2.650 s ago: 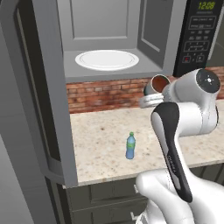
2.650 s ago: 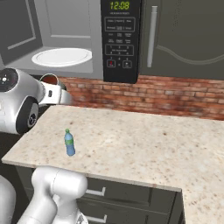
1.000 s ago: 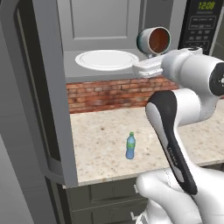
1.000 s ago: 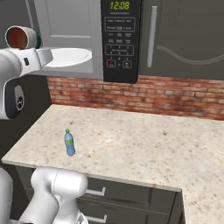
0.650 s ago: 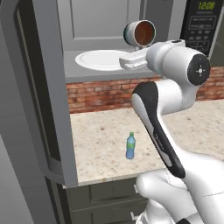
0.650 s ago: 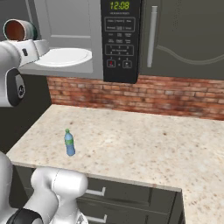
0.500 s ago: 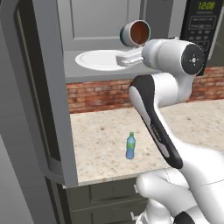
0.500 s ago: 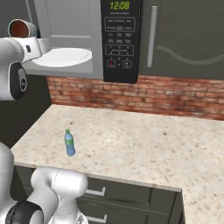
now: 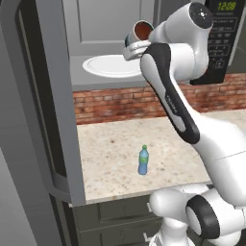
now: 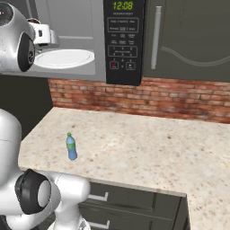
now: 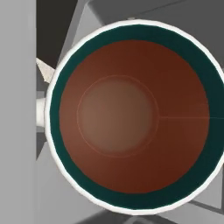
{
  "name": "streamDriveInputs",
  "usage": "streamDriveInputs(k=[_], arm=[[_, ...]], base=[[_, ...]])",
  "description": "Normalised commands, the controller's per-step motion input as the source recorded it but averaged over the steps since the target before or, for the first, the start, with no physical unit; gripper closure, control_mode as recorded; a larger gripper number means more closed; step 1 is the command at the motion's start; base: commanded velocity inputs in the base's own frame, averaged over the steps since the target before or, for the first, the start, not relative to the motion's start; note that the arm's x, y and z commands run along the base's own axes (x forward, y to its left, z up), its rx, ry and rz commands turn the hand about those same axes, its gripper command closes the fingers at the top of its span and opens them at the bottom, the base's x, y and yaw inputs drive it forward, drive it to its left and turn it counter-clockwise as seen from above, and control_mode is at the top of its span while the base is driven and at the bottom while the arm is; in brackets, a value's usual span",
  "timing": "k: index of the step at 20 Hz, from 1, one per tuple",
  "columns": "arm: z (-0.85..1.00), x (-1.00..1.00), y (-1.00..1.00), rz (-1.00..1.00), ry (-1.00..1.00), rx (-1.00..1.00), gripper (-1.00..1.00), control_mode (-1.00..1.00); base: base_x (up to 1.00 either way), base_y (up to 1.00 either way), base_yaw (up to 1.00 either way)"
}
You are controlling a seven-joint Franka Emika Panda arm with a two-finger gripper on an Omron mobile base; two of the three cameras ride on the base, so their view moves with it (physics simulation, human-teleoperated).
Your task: Place the microwavable item in the microwave. Then, close the microwave door and press the start button.
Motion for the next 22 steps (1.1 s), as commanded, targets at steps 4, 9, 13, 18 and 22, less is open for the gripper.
streamDriveInputs(k=[4, 9, 13, 18, 22], arm=[[-0.09, 0.43, 0.06, 0.06, 0.22, 0.00, 1.00, -1.00], [-0.37, 0.39, 0.12, 0.04, 0.10, 0.00, 1.00, -1.00], [-0.25, 0.45, 0.12, 0.01, 0.03, 0.00, 1.00, -1.00], [-0.24, 0.48, 0.11, 0.00, 0.00, 0.00, 1.00, -1.00], [-0.15, 0.44, 0.00, 0.00, 0.00, 0.00, 1.00, -1.00]], base=[[0.00, 0.00, 0.00], [0.00, 0.00, 0.00], [0.00, 0.00, 0.00], [0.00, 0.00, 0.00], [0.00, 0.00, 0.00]])
